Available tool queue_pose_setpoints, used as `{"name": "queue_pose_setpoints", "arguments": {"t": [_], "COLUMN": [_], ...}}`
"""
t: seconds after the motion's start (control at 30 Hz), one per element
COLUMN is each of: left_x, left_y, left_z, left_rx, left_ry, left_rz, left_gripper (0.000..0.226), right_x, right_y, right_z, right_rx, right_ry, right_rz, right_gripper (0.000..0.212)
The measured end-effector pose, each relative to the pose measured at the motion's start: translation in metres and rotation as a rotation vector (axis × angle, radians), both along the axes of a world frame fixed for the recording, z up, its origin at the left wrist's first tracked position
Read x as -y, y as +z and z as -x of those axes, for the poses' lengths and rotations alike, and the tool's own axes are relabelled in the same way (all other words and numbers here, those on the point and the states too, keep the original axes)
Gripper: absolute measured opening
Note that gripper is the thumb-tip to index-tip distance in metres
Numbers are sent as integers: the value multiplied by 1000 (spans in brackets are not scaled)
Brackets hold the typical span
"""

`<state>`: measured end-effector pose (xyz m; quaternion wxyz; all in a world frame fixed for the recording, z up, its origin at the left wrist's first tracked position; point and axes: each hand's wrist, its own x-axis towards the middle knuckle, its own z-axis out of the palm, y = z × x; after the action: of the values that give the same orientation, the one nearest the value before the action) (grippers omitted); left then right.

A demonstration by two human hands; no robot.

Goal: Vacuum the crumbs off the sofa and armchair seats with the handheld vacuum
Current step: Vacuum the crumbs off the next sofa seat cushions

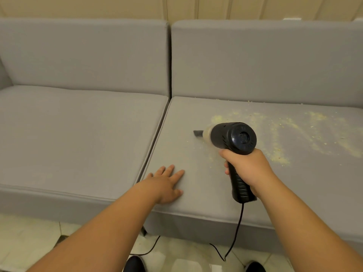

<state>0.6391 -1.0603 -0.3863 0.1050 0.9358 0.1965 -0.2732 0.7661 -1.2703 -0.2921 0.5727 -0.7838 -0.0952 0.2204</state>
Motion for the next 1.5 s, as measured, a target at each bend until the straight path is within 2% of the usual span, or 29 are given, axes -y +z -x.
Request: {"name": "queue_pose_setpoints", "arguments": {"t": [0.13,0.37,0.53,0.63,0.73,1.0,1.13,1.23,1.43,1.5], "left_x": [5,3,2,4,5,5,4,3,1,0], "left_y": [1,1,-1,0,1,2,2,0,-4,-5], "left_z": [5,2,-2,-2,-1,1,2,3,-1,-1], "left_rx": [-4,5,-10,-12,-17,-2,13,13,6,4], "left_ry": [-18,12,13,10,9,17,29,26,22,20], "left_rz": [-8,11,6,0,1,9,18,15,10,10], "left_gripper": [73,74,75,76,76,78,74,74,76,76], "right_x": [9,-7,-2,6,13,27,33,38,45,46], "right_y": [-1,-2,-8,-9,-6,-2,0,-2,3,2], "right_z": [-5,-2,-6,-8,-7,4,1,-3,-6,-7], "right_rx": [18,-72,74,0,-62,-77,-1,-25,-55,-24], "right_ry": [-80,36,-47,-45,41,100,-29,-99,54,40], "right_rz": [-18,-46,47,-8,-14,-1,0,-27,10,20], "right_gripper": [14,16,19,13,17,22,15,13,17,16]}}
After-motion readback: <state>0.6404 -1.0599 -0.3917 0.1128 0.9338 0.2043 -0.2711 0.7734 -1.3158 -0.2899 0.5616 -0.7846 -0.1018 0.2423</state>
